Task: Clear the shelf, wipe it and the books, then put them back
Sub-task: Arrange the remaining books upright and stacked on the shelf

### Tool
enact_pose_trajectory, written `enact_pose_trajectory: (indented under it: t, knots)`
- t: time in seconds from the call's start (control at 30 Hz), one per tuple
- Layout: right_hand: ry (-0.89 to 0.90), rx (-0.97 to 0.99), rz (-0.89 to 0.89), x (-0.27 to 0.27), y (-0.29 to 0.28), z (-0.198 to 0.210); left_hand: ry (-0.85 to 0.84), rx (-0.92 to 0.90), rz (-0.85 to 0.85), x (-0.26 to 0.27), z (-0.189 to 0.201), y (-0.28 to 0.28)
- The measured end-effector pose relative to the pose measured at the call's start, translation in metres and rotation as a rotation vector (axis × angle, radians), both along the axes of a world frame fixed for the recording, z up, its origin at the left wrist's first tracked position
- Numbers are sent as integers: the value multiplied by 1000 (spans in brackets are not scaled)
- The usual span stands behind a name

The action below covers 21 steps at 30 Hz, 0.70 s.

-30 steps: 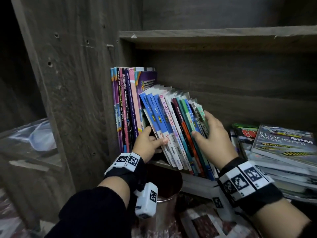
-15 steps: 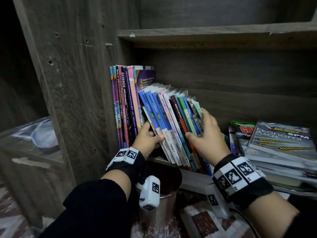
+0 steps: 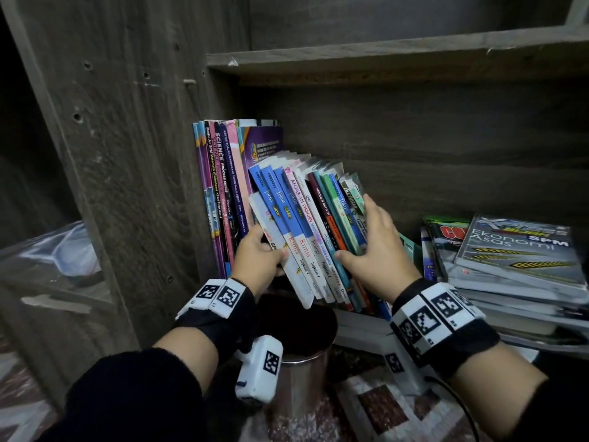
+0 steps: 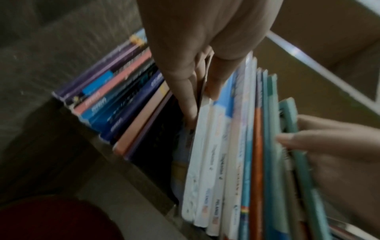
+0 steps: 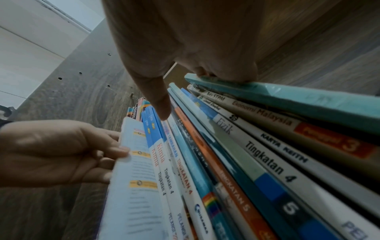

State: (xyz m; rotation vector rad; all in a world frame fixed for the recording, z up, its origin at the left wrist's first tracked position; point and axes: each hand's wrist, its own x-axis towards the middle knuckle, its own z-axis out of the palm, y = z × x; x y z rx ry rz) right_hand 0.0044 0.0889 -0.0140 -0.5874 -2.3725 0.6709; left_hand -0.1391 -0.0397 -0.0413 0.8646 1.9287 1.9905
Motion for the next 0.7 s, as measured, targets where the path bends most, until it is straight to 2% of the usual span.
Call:
enact_pose_trajectory:
  t: [0.13, 0.27, 0.43, 0.53, 0.63, 0.7]
  knots:
    - [21, -20, 75, 7, 3, -3, -43, 23, -37, 12, 11, -28]
    - [67, -57, 136, 18, 3, -8, -57, 130, -82, 31, 30, -56]
    - [260, -39, 206, 32, -13, -10, -44, 238, -213, 59, 45, -70]
    - [301, -352, 279, 41, -19, -4, -83, 316, -310, 68, 50, -65]
    - [330, -745, 471, 48, -9, -1, -145, 380, -393, 76, 53, -53]
    - [501, -824, 358, 59, 2, 8, -165, 348, -406, 80, 55, -42]
